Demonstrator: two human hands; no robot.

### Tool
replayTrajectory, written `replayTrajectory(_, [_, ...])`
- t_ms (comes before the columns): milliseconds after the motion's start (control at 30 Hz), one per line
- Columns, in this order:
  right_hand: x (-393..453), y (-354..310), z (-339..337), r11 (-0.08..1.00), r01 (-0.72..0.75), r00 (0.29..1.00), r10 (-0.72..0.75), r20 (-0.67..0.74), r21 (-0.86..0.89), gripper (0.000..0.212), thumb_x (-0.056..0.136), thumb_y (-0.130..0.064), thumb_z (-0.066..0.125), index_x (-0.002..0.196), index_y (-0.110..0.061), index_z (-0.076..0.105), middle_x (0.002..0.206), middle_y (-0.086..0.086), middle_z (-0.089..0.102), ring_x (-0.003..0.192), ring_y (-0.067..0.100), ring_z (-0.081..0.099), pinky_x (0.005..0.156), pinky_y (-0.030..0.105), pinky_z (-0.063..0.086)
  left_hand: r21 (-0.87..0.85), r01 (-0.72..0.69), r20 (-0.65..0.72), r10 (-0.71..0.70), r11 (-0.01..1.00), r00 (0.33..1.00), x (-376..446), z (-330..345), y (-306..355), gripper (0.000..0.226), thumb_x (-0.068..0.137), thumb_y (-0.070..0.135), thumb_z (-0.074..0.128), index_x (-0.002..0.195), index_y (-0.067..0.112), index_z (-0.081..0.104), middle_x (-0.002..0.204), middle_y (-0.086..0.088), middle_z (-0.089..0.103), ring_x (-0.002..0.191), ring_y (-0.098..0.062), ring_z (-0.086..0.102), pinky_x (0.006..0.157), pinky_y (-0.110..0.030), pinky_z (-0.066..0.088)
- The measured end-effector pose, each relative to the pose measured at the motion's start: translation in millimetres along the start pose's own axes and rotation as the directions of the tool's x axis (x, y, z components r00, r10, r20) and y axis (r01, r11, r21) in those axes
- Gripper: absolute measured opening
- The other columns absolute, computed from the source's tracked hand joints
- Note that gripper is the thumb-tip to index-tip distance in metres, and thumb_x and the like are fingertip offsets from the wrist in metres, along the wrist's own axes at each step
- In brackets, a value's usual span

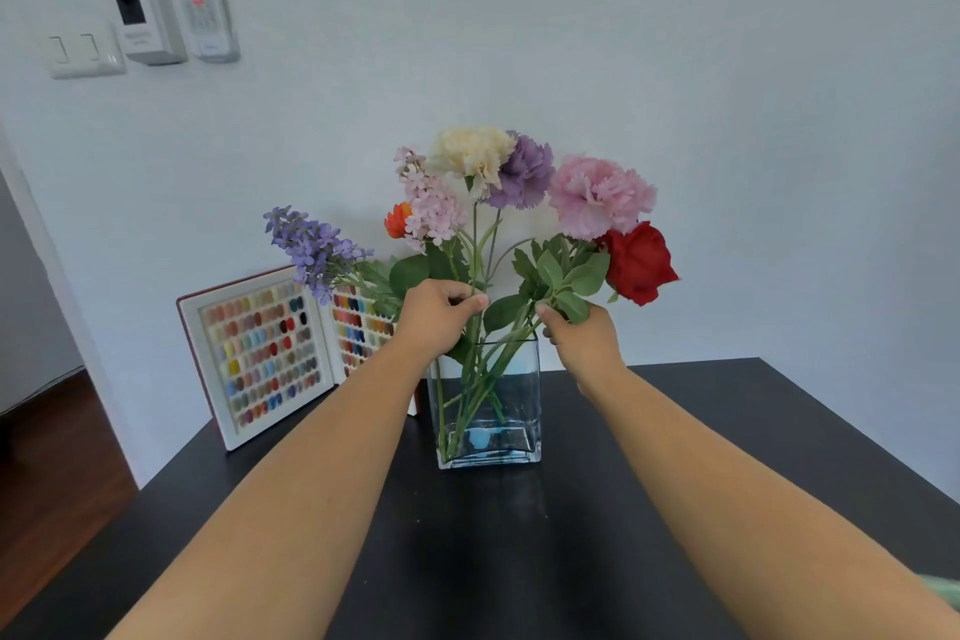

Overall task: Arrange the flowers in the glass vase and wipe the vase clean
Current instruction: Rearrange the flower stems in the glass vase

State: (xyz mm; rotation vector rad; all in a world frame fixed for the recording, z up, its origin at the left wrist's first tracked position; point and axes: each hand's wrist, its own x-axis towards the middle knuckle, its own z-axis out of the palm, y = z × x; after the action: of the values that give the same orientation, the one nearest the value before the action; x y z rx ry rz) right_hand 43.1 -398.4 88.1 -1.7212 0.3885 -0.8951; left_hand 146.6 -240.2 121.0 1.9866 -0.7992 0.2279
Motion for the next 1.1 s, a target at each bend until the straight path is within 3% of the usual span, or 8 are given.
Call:
replayTrajectory(200, [19,-29,-6,0.984,0.171,0.981,-0.165,0.098,-0.053,0.006,0.087,-0.016,0.067,0.081,-0.016,0.067,0.079,0.011,0.071,0.073,0.024,0.07,0.078,0.044,0.058,-0.014,0.012,-0.011,-0.013,1.0,1.0,1,-5,1,0.028,0.09,0.034,0.068,0.078,0.01,0.075,0.069,-0.016,0.065,0.061,-0.016,0.049,0.059,-0.026,0.039])
replayTrajectory(333, [30,-47,-8,0.968,0.248,0.952,-0.24,0.193,-0.023,0.001,0.088,-0.014,0.068,0.089,-0.014,0.069,0.071,0.001,0.068,0.061,0.012,0.065,0.065,0.026,0.058,-0.031,0.022,-0.022,-0.022,0.999,1.0,3,-8,3,0.027,0.09,0.034,0.068,0.073,0.015,0.073,0.072,-0.018,0.067,0.057,-0.014,0.047,0.057,-0.024,0.038])
replayTrajectory(500, [46,-63,-14,0.961,0.274,0.947,-0.264,0.184,-0.035,0.021,0.087,-0.013,0.069,0.107,-0.006,0.067,0.074,0.001,0.07,0.057,0.009,0.064,0.063,0.02,0.057,-0.017,0.022,-0.027,-0.022,1.0,0.999,4,-9,2,0.027,0.091,0.035,0.067,0.076,0.014,0.074,0.08,-0.021,0.07,0.059,-0.015,0.05,0.056,-0.024,0.039])
replayTrajectory(633, [58,-71,-19,0.944,0.297,0.948,-0.273,0.164,-0.146,0.024,0.088,-0.019,0.068,0.11,-0.01,0.063,0.077,0.005,0.072,0.058,0.012,0.067,0.063,0.026,0.059,-0.003,0.01,-0.015,-0.01,1.0,1.0,7,-10,1,0.025,0.092,0.035,0.066,0.075,0.018,0.073,0.09,-0.017,0.074,0.075,-0.029,0.065,0.066,-0.029,0.048])
replayTrajectory(700, [66,-77,-22,0.923,0.318,0.945,-0.291,0.147,-0.215,0.022,0.088,-0.021,0.068,0.107,-0.013,0.062,0.072,0.001,0.072,0.053,0.006,0.065,0.056,0.018,0.055,0.003,0.001,-0.01,-0.001,1.0,1.0,8,-10,0,0.024,0.092,0.035,0.066,0.077,0.018,0.074,0.091,-0.015,0.075,0.084,-0.031,0.067,0.069,-0.03,0.05])
replayTrajectory(800, [72,-85,-22,0.877,0.362,0.931,-0.326,0.163,-0.316,0.024,0.088,-0.022,0.067,0.11,-0.014,0.061,0.063,-0.008,0.067,0.045,-0.002,0.062,0.047,0.01,0.048,-0.001,-0.002,-0.014,0.002,1.0,1.0,9,-8,-1,0.026,0.092,0.036,0.066,0.079,0.015,0.075,0.088,-0.015,0.074,0.07,-0.022,0.062,0.065,-0.029,0.048])
replayTrajectory(967, [63,-72,-7,0.838,0.37,0.926,-0.298,0.231,-0.401,0.032,0.088,-0.021,0.066,0.116,-0.01,0.057,0.071,0.004,0.07,0.055,0.01,0.066,0.054,0.027,0.056,-0.028,-0.004,-0.02,0.004,1.0,1.0,11,-2,2,0.029,0.091,0.034,0.066,0.07,0.015,0.071,0.05,0.002,0.048,0.041,-0.002,0.037,0.045,-0.017,0.031])
replayTrajectory(1100, [56,-54,0,0.85,0.349,0.933,-0.276,0.232,-0.394,0.035,0.088,-0.017,0.066,0.119,-0.005,0.055,0.08,0.013,0.07,0.058,0.016,0.067,0.064,0.037,0.059,-0.024,-0.024,0.004,0.024,0.999,1.0,11,3,4,0.03,0.092,0.034,0.065,0.071,0.014,0.071,0.051,0.004,0.043,0.043,-0.003,0.035,0.044,-0.015,0.028])
